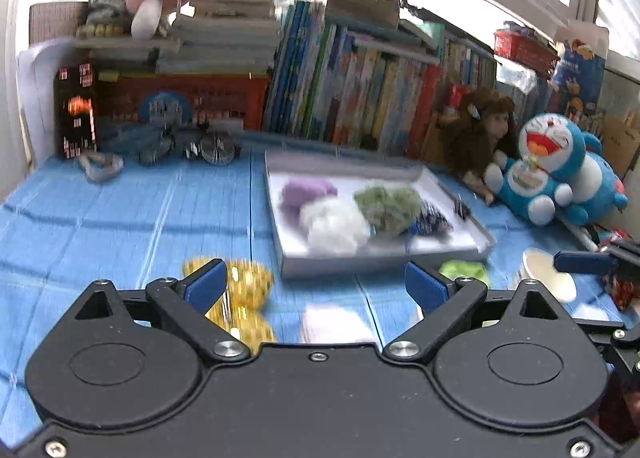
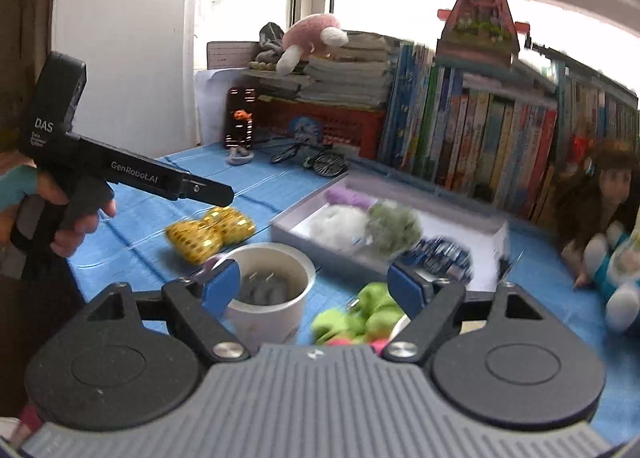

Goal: Organize soft objects
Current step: 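Move the left tool to the pink-white sock while the right tool moves to the blue mask packet, then grasp the pink-white sock with the left tool while the right tool grasps the blue mask packet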

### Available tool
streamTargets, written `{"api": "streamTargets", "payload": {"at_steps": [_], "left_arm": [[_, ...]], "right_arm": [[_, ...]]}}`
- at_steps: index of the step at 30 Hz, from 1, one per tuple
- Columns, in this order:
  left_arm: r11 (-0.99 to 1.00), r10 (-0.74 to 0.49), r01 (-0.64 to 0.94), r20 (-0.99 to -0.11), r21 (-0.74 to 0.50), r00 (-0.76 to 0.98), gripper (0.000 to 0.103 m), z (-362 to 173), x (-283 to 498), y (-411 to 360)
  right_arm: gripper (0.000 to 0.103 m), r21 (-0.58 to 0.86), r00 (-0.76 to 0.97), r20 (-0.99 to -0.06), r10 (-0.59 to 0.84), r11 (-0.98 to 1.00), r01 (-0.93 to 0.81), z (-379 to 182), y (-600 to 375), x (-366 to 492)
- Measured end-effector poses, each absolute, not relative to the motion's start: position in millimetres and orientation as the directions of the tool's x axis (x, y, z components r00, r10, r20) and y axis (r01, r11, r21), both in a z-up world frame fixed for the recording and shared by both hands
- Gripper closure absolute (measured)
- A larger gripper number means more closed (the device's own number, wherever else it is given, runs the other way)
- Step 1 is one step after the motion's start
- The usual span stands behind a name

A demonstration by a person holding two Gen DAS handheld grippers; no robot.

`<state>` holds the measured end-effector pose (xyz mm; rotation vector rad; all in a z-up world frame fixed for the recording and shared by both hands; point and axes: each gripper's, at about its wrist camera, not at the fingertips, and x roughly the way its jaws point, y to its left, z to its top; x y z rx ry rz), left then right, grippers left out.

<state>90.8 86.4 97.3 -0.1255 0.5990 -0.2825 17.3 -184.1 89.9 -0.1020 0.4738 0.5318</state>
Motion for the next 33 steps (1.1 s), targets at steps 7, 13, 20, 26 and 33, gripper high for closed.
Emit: {"api": "streamTargets", "payload": {"at_steps": [7,13,20,26,33], "left_arm": [[0.930,-0.358,0.230,-0.570,-0.287,0.740,0.014,65.9,63.7,88.8],[0.936,-0.350,0.228,-0.615,-0.269,0.706,0.027,38.2,65.6,73.5],[0.966,-0.260,0.197,-0.592,-0.169,0.763,0.037,27.9,76.1,54.9],[0.960,-0.278,0.214,-0.598,-0.178,0.752,0.036,16.3,90.1,45.1],[0.954,-0.297,0.198,-0.603,-0.227,0.740,0.044,7.6,98.1,50.3]], "right_arm": [[0.013,0.120,0.785,-0.424,0.451,0.888,-0.445,37.7,-179.0,-14.3],[0.013,0.141,0.807,-0.435,0.399,0.915,-0.377,-1.0,-161.7,-18.6],[0.000,-0.083,0.876,-0.365,0.315,0.926,-0.368,-18.9,-128.3,-31.4],[0.000,-0.078,0.869,-0.362,0.337,0.918,-0.389,-25.6,-107.8,-26.5],[0.008,-0.031,0.887,-0.350,0.301,0.943,-0.332,-39.6,-92.7,-19.3]]}}
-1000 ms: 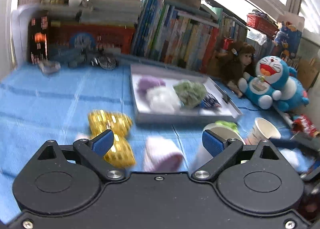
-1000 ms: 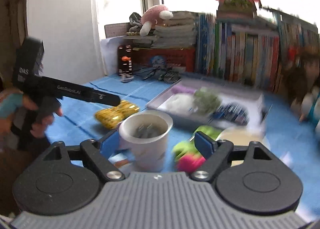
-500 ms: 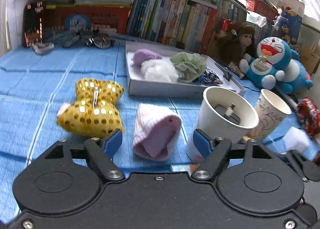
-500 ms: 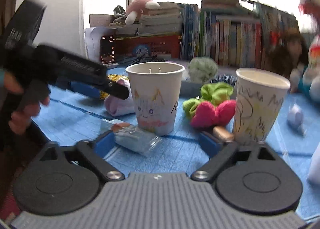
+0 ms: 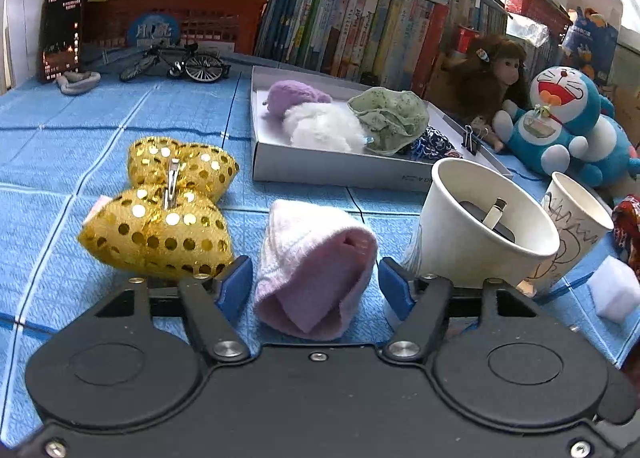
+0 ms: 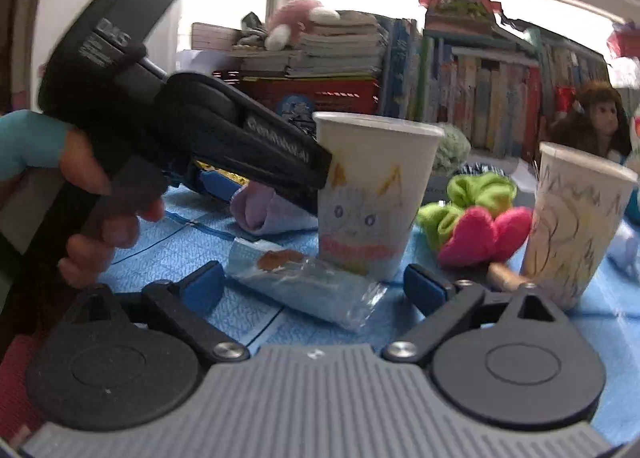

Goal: Organize soft objects
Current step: 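Grasp the pink-white sock with the left tool while the right tool grasps the blue mask packet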

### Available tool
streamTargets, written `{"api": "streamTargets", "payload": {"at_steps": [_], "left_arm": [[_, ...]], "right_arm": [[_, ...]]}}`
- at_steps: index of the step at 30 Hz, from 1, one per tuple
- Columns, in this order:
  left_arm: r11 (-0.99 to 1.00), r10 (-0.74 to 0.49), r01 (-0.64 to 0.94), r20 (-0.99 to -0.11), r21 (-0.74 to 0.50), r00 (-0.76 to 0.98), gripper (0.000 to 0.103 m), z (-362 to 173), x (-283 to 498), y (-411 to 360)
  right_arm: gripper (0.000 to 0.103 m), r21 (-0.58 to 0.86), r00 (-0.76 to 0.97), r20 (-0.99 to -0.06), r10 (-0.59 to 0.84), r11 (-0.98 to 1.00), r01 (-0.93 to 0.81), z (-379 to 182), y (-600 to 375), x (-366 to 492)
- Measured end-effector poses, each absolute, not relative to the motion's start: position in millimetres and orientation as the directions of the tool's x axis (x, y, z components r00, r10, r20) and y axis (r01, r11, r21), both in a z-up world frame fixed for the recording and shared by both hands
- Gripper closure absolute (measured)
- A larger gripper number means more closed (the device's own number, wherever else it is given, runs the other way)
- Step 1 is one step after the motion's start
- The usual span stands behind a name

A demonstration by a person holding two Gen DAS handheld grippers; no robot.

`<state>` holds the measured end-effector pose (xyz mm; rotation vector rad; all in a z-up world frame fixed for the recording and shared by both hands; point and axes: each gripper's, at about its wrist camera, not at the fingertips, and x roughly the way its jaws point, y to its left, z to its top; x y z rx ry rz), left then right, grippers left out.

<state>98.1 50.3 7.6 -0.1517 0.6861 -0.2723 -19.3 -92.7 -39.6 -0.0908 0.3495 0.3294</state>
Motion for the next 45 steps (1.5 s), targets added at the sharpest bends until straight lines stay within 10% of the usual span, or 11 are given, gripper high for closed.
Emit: {"api": "streamTargets", "payload": {"at_steps": [8,20,27,32,45], "left_arm": [[0.955,-0.293,0.199,-0.604,-0.219,0.741,0.059,15.4,86.1,56.0],[0.959,-0.277,0.184,-0.591,-0.215,0.758,0.059,26.6,60.7,67.8],[0.951,-0.306,0.206,-0.604,-0.230,0.736,0.057,19.9,42.9,65.0],[0.957,-0.288,0.219,-0.583,-0.188,0.759,0.026,17.6,29.5,54.6],[0.959,-0.257,0.139,-0.557,-0.245,0.790,0.026,5.3,41.8,52.2]], "right_arm": [[0.039,-0.038,0.877,-0.340,0.340,0.927,-0.374,-39.0,-90.4,-26.8],[0.048,-0.086,0.890,-0.356,0.283,0.939,-0.333,-30.1,-126.6,-44.4],[0.036,-0.199,0.919,-0.361,0.158,0.950,-0.241,-26.9,-155.4,-58.8],[0.022,-0.169,0.930,-0.360,0.071,0.976,-0.140,-20.4,-177.6,-60.8],[0.000,-0.054,0.953,-0.265,0.146,0.985,-0.166,-29.0,-124.2,-56.6]]}}
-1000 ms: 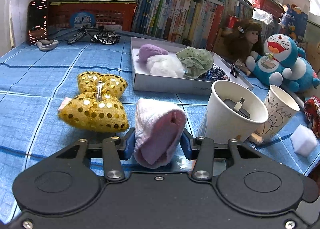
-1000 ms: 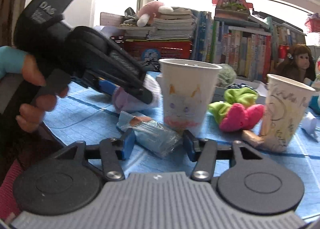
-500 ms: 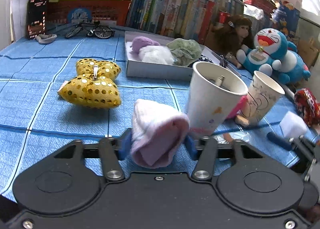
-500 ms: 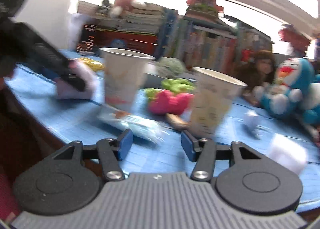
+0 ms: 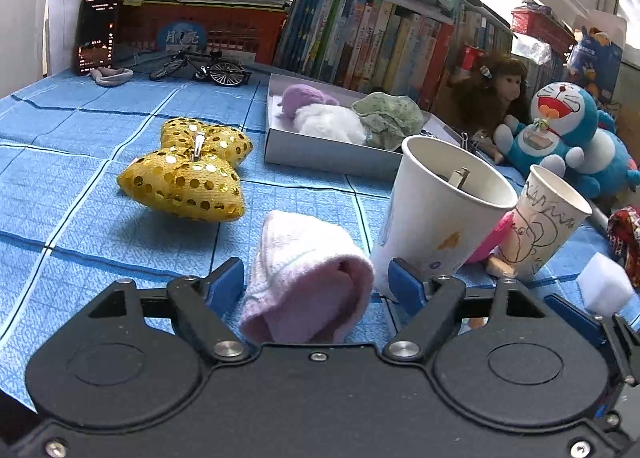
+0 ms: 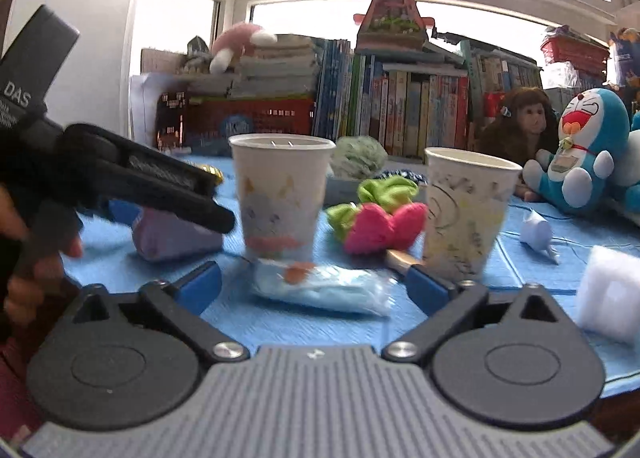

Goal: Organize soft objects
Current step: 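Grasp the pink-white sock with the left tool while the right tool grasps the blue mask packet, then carry the sock and mask packet over the white tray with both tools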

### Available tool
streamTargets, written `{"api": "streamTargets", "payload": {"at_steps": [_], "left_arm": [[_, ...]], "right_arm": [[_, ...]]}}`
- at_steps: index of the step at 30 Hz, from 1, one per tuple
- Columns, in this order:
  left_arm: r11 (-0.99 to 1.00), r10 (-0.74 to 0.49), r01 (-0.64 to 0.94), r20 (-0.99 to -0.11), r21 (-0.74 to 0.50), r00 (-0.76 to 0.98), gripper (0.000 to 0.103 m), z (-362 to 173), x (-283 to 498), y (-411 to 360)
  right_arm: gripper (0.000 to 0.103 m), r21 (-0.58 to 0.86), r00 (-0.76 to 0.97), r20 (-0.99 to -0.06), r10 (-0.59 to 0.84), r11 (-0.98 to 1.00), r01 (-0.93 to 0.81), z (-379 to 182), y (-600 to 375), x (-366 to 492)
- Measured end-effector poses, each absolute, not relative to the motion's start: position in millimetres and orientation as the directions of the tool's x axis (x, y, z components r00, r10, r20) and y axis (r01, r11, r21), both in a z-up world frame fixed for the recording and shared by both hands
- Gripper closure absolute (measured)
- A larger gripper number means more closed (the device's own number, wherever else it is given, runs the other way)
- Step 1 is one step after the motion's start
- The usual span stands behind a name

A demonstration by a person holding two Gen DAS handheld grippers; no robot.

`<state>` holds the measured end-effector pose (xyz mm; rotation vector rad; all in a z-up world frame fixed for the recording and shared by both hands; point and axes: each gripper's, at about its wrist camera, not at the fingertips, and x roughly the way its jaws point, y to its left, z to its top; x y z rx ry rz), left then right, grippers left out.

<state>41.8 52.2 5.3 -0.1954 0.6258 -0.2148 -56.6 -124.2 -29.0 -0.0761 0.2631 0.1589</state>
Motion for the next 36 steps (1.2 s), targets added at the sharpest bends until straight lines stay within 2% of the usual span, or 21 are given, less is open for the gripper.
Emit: {"api": "streamTargets", "payload": {"at_steps": [8,10,11,13,15,17,25,36], "left_arm": [[0.955,-0.264,0.133,-0.560,-0.264,0.785,0.037,5.7,40.2,61.2],[0.961,-0.251,0.132,-0.563,-0.245,0.787,0.047,4.4,39.9,59.8],[0.963,-0.244,0.129,-0.562,-0.236,0.790,0.048,4.2,39.1,59.1],[0.962,-0.248,0.136,-0.559,-0.235,0.791,0.056,4.4,37.4,57.9],[0.965,-0.239,0.131,-0.557,-0.228,0.796,0.057,5.4,34.8,56.3],[0.969,-0.230,0.135,-0.556,-0.208,0.799,0.058,7.3,32.5,53.7],[0.966,-0.223,0.121,-0.502,-0.227,0.836,0.061,36.4,23.3,62.5],[0.963,-0.244,0.165,-0.438,-0.211,0.865,0.061,90.9,33.1,65.2]], "right_arm": [[0.000,0.032,0.958,-0.284,0.046,0.999,-0.039,-35.1,-124.8,-41.9],[0.000,0.024,0.954,-0.296,0.043,0.999,-0.037,-36.7,-122.5,-38.2],[0.001,0.021,0.952,-0.305,0.042,0.999,-0.037,-37.4,-121.4,-36.5],[0.011,0.016,0.941,-0.336,0.041,0.999,-0.038,-38.8,-119.7,-33.0],[0.019,0.013,0.938,-0.342,0.051,0.999,-0.050,-39.7,-119.9,-32.8],[0.022,0.019,0.937,-0.345,0.065,0.998,-0.062,-38.7,-122.5,-34.3],[0.022,0.007,0.941,-0.320,0.108,0.994,-0.111,-13.3,-139.2,-51.9],[0.022,-0.009,0.969,-0.220,0.109,0.993,-0.114,60.3,-160.8,-57.1]]}}
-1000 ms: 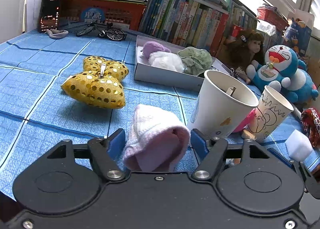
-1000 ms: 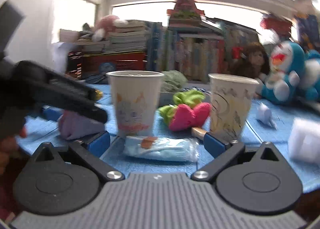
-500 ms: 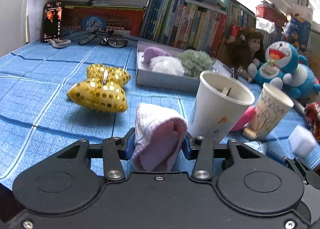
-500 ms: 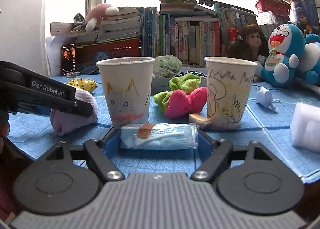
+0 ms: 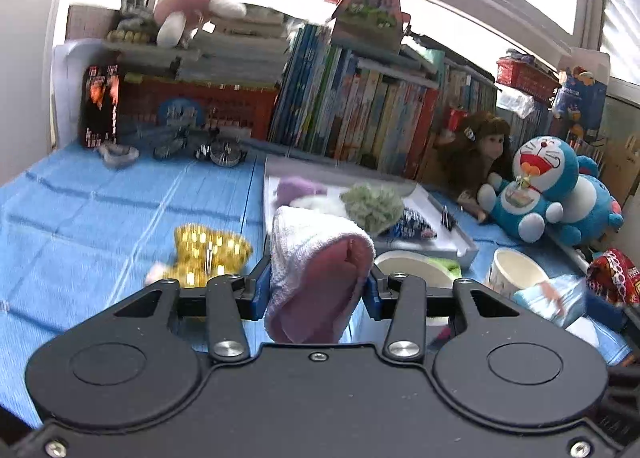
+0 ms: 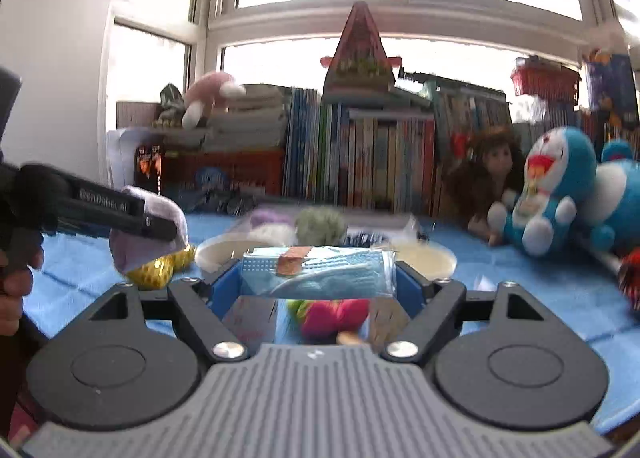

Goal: Organize soft objects
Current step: 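Carry the sock and mask packet over the white tray with both tools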

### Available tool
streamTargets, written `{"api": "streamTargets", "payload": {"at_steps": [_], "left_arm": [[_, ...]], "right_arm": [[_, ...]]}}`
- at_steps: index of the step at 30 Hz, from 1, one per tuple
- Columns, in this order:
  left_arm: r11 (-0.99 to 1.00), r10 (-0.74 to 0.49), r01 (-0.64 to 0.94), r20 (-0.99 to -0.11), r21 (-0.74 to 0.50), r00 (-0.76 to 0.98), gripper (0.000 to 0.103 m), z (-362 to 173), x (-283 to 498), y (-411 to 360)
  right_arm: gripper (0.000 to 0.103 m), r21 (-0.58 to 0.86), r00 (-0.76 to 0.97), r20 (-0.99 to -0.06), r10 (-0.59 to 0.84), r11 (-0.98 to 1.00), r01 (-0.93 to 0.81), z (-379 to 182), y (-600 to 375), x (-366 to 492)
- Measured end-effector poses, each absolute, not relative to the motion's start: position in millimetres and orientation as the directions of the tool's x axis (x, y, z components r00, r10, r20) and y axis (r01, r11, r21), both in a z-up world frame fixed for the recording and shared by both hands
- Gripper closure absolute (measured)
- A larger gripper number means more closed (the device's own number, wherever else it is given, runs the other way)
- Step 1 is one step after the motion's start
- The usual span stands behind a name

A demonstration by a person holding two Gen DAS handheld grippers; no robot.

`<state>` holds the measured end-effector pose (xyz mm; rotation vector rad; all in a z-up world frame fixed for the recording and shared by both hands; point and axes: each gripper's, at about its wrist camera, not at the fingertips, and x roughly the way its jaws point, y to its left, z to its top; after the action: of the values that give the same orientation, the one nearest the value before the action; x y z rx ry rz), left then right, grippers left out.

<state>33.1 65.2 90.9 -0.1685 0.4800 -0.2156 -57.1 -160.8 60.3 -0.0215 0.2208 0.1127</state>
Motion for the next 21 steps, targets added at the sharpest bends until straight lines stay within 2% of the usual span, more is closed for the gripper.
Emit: {"api": "streamTargets", "payload": {"at_steps": [5,12,21], "left_arm": [[0.956,-0.270,0.192,-0.416,-0.220,0.868,0.061,115.6,49.6,62.1],[0.958,-0.275,0.213,-0.396,-0.195,0.876,0.061,141.7,79.2,50.1],[0.964,-0.259,0.211,-0.403,-0.161,0.878,0.061,160.5,122.2,27.4]], "right_arm": [[0.022,-0.027,0.974,-0.210,0.083,0.996,-0.090,84.8,-171.6,-38.9],[0.022,-0.021,0.963,-0.253,0.098,0.994,-0.107,107.8,-182.8,-3.3],[0.022,-0.027,0.959,-0.271,0.088,0.995,-0.099,125.1,-187.4,35.3]]}}
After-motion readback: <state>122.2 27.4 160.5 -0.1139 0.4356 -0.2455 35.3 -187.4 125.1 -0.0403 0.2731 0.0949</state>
